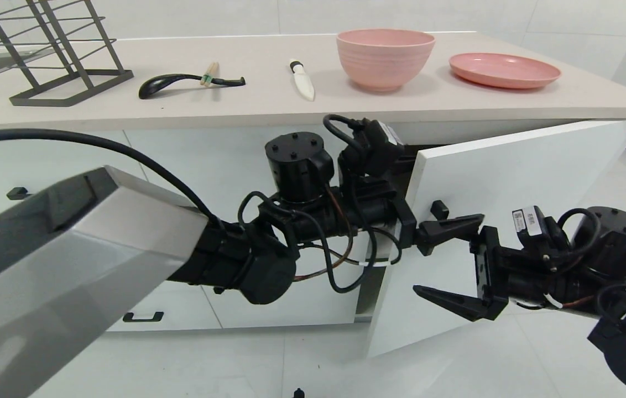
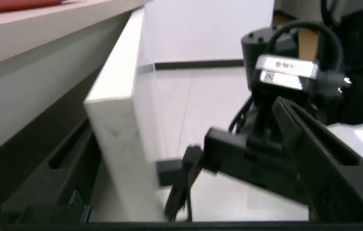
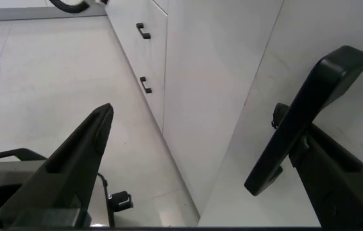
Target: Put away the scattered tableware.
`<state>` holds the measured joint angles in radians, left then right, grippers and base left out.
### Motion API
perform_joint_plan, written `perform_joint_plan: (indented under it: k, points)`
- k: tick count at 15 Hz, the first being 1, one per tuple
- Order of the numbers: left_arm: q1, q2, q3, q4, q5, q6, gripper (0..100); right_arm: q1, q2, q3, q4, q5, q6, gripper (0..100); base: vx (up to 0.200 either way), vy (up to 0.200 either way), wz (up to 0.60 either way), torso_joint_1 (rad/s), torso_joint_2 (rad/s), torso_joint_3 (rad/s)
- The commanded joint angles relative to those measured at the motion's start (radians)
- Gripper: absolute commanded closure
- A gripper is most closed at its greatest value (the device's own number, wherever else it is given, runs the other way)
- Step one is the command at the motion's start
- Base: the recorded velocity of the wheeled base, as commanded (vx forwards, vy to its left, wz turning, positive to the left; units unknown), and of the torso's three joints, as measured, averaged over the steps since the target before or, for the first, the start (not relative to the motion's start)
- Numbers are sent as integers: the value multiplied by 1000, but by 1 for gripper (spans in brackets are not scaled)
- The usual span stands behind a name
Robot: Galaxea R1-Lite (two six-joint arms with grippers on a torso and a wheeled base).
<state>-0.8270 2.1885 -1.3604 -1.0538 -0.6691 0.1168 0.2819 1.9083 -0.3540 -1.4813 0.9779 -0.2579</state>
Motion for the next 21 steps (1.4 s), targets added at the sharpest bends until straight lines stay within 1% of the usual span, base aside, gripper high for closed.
perform_joint_plan:
  k: [1, 2, 3, 4, 6, 10, 11, 12, 13, 15, 16, 17, 19, 20, 21]
  points:
    - [-83, 79, -12, -80, 5, -59, 0, -20, -15, 33, 4, -4, -3, 0, 0, 0, 0, 0, 0, 0]
    - [-93, 82, -11, -100, 6, -86, 0, -44, -17, 47, 4, -4, -4, 0, 0, 0, 0, 0, 0, 0]
    - [-95, 80, -9, -103, 6, -91, 0, -63, -18, 60, 4, -4, -8, 0, 0, 0, 0, 0, 0, 0]
    - [-83, 79, -8, -106, 19, -92, 0, -99, -28, 75, 4, -1, -18, 0, 0, 0, 0, 0, 0, 0]
    - [-67, 73, -3, -109, 23, -94, 0, -136, -52, 84, 6, 1, -20, 0, 0, 0, 0, 0, 0, 0]
    - [-67, 71, 0, -107, 33, -100, 0, -196, -57, 138, 6, -1, -26, 0, 0, 0, 0, 0, 0, 0]
    - [-67, 73, 0, -107, 62, -111, 0, -210, -64, 147, 6, -1, -26, 0, 0, 0, 0, 0, 0, 0]
    - [-67, 73, -5, -107, 97, -129, 0, -228, -91, 162, 6, -4, -26, 0, 0, 0, 0, 0, 0, 0]
    - [-67, 73, -3, -107, 114, -135, 0, -240, -109, 176, 6, -5, -27, 0, 0, 0, 0, 0, 0, 0]
    - [-69, 71, 6, -106, 155, -135, 0, -326, -262, 283, 6, -10, -29, 0, 0, 0, 0, 0, 0, 0]
    - [-70, 70, 7, -103, 174, -135, 0, -351, -308, 302, 6, -11, -29, 0, 0, 0, 0, 0, 0, 0]
    - [-73, 70, 7, -100, 226, -137, 0, -402, -423, 343, 9, -44, -29, 0, 0, 0, 0, 0, 0, 0]
    - [-76, 73, 21, -100, 270, -140, 0, -428, -578, 354, 15, -53, -31, 0, 0, 0, 0, 0, 0, 0]
    - [-80, 73, 29, -101, 286, -140, 0, -429, -609, 353, 15, -56, -27, 0, 0, 0, 0, 0, 0, 0]
    - [-98, 70, 44, -104, 332, -158, 0, -446, -707, 306, 12, -65, -20, 0, 0, 0, 0, 0, 0, 0]
